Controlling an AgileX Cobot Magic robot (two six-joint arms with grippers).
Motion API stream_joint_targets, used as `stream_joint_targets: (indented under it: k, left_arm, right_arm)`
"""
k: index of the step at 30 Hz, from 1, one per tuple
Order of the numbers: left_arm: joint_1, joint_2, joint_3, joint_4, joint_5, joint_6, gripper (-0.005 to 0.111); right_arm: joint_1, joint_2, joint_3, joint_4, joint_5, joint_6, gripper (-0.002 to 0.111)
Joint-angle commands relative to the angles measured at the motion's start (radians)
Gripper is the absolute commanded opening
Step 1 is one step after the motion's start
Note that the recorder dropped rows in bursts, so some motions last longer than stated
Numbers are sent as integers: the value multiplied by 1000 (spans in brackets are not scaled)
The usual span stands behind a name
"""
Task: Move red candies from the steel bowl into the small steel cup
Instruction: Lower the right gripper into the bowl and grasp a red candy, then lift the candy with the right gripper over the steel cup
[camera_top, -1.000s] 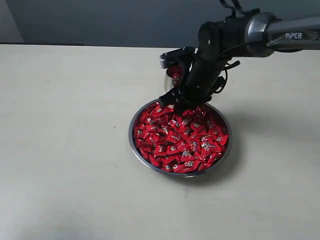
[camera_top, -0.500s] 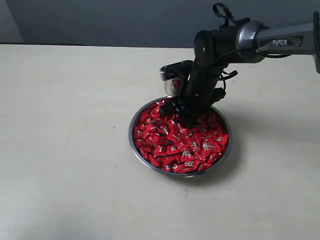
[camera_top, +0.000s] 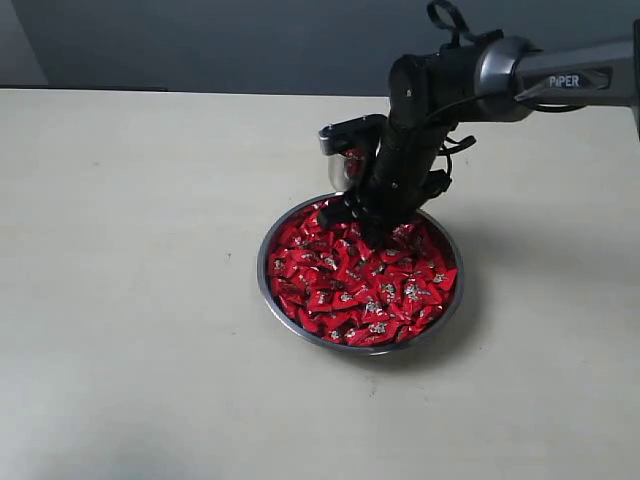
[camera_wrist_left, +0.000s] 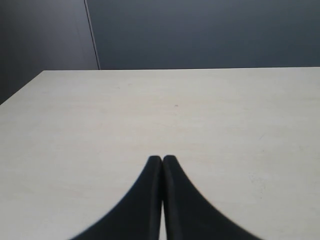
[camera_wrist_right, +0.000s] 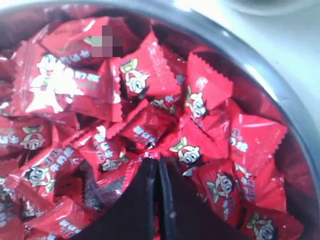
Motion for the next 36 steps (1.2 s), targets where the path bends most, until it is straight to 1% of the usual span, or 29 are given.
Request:
stream_joint_targets:
  k: [1,12,16,19,27,32,36]
  left_arm:
    - [1,-4,4,1,-2,-3,0]
    - [1,-4,4,1,-2,-3,0]
    - [1,-4,4,1,-2,-3,0]
    - [1,-4,4,1,-2,-3,0]
    - [1,-4,4,1,-2,-3,0]
    - [1,-4,4,1,-2,-3,0]
    - [1,-4,4,1,-2,-3,0]
  right_arm:
    - [-2,-46,-3,-7,-26,-4,-1]
    - [-2,-115,-3,-49,-43,-4,-1]
    - [-4,-164,-3,-89,-96,-4,-1]
    - [-4,-185,-14,-147,-135,30,-1]
    - [-8,-141,-185,-200,-108,53,-1]
    - [-41,-63,-325,-200,-54,72,-1]
    - [-55,-2,-393,-198,-9,72,-1]
